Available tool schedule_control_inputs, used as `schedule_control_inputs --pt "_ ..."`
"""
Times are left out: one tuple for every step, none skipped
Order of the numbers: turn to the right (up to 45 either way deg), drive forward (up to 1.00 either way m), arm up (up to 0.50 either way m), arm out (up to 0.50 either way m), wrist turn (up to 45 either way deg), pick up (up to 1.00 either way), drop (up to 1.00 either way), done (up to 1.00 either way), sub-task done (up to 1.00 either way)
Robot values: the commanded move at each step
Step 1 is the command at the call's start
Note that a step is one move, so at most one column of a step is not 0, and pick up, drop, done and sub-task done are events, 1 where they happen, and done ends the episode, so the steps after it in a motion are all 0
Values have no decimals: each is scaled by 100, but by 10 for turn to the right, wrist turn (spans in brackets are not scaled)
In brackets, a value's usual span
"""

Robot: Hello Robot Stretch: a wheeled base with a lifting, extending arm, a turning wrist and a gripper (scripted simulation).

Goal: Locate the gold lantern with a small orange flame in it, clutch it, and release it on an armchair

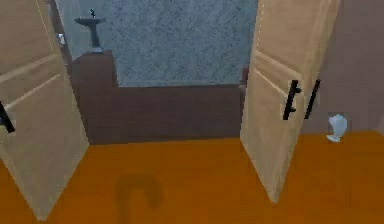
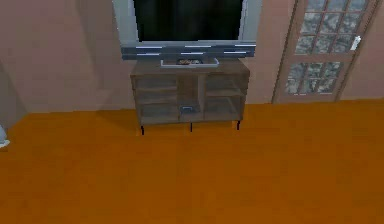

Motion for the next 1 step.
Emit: schedule_control_inputs --pt "0 100 0 0 0 0 0 0 0"
